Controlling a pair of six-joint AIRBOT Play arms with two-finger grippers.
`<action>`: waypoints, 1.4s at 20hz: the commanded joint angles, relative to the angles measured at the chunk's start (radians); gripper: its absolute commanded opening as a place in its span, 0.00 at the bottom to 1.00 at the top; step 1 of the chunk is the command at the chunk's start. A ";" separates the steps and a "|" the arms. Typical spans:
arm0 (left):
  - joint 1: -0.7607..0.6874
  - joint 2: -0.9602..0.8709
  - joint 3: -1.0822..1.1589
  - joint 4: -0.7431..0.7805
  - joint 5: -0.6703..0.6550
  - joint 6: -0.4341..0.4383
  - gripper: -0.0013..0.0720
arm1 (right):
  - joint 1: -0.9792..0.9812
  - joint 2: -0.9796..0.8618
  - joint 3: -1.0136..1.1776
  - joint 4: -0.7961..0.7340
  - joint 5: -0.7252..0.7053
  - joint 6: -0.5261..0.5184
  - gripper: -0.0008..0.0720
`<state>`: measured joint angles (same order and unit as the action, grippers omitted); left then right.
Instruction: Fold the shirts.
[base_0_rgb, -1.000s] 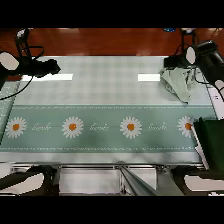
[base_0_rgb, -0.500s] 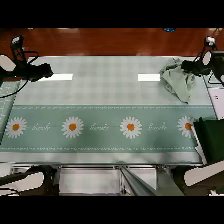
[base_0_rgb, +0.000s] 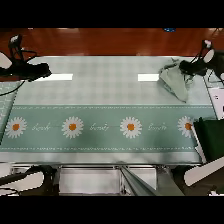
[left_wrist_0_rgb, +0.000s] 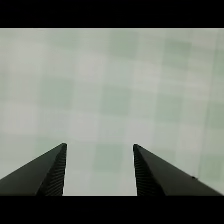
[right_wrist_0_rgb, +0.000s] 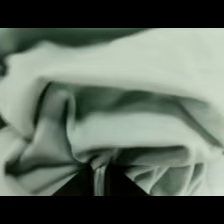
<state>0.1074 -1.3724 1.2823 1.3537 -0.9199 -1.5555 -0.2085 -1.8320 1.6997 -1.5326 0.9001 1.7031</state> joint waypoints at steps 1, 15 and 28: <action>0.048 0.053 0.059 -0.003 -0.133 0.047 0.71 | 0.001 0.104 0.148 0.040 0.103 -0.116 0.05; 0.110 0.704 -0.385 -0.229 -0.109 0.112 0.71 | 0.343 0.680 0.290 0.117 0.089 -0.246 0.05; 0.110 0.848 -0.488 -0.229 -0.113 0.111 0.71 | 0.885 0.454 0.180 0.340 0.298 -0.234 0.05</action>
<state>0.2173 -0.5312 0.7990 1.1252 -1.0332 -1.4441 0.6205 -1.3155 1.9446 -1.2781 1.1034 1.4780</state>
